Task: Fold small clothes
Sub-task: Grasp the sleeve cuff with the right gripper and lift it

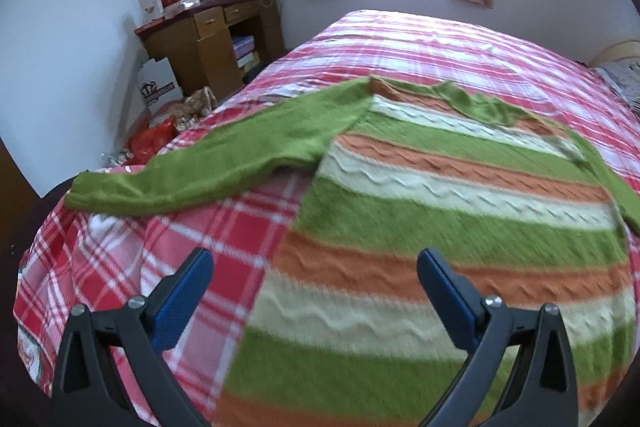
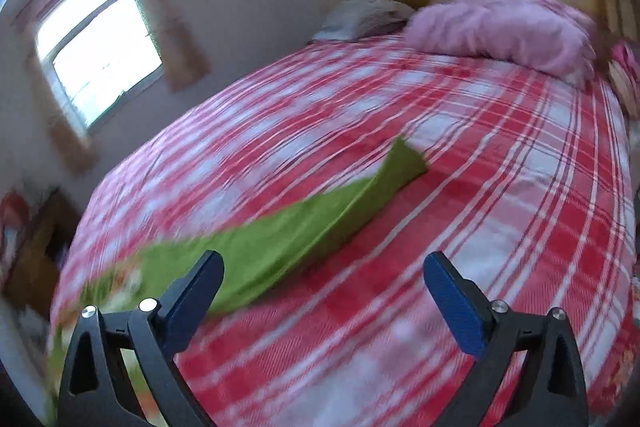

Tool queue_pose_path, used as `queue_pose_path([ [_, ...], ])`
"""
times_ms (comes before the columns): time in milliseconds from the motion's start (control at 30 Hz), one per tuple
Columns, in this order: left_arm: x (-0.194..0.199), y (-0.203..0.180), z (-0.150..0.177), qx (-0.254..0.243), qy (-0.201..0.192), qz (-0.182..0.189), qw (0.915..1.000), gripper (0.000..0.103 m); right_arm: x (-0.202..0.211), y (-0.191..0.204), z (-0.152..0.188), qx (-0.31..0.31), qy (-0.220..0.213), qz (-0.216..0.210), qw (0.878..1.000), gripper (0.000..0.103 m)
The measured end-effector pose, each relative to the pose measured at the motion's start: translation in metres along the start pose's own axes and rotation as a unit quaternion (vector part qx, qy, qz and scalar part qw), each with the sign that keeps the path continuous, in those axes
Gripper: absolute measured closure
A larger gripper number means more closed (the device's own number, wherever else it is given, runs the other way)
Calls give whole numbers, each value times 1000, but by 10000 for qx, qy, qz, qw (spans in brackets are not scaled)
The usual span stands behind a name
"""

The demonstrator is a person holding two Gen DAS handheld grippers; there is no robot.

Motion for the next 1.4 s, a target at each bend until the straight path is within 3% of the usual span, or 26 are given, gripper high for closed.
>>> queue_pose_path([
  [133, -27, 1, -17, 67, 30, -233, 9997, 0, -37, -21, -36, -444, 151, 109, 9988, 10],
  [300, -52, 5, -31, 225, 83, -465, 9986, 0, -80, -24, -50, -582, 455, 547, 9958, 12],
  [367, -57, 6, -32, 279, 47, -487, 9984, 0, -97, -26, -55, -638, 576, 672, 9940, 25],
  [500, -68, 5, -27, 263, 63, -487, 9984, 0, -123, -38, -55, -706, 870, 925, 9894, 29],
  [600, -68, 7, -24, 338, 11, -307, 9990, 0, -121, -44, -53, -574, 850, 1118, 9884, 54],
  [667, -71, 9, -23, 414, 78, -164, 9990, 0, -116, -55, -53, -661, 889, 1024, 9886, 83],
  [700, -73, 11, -23, 482, 114, -55, 9988, 0, -114, -63, -52, -806, 904, 859, 9889, 87],
  [800, -78, 16, -22, 641, 198, 274, 9974, 0, -111, -79, -51, -1095, 954, 281, 9890, 91],
  [933, -76, 15, -21, 633, 129, 318, 9974, 0, -97, -70, -49, -979, 968, -252, 9902, 96],
  [1033, -75, 16, -20, 651, 100, 385, 9971, 0, -69, -37, -50, -798, 737, -777, 9910, 97],
  [1200, -72, 19, -16, 645, -2, 538, 9965, 0, -25, 44, -42, -140, 700, -1372, 9880, 97],
  [1400, -71, 20, -15, 628, -64, 610, 9961, 0, 13, 178, 6, 1091, 798, -1903, 9724, 97],
])
Point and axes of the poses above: each gripper's, at about its wrist camera, not at the fingertips, and x roughly against the way its jaws point, y to its left, z to its underside, the point moved 3 cm from there along -x, roughly the way its jaws point, and after that the axes turned 10 degrees about y, right-handed, at the moved point
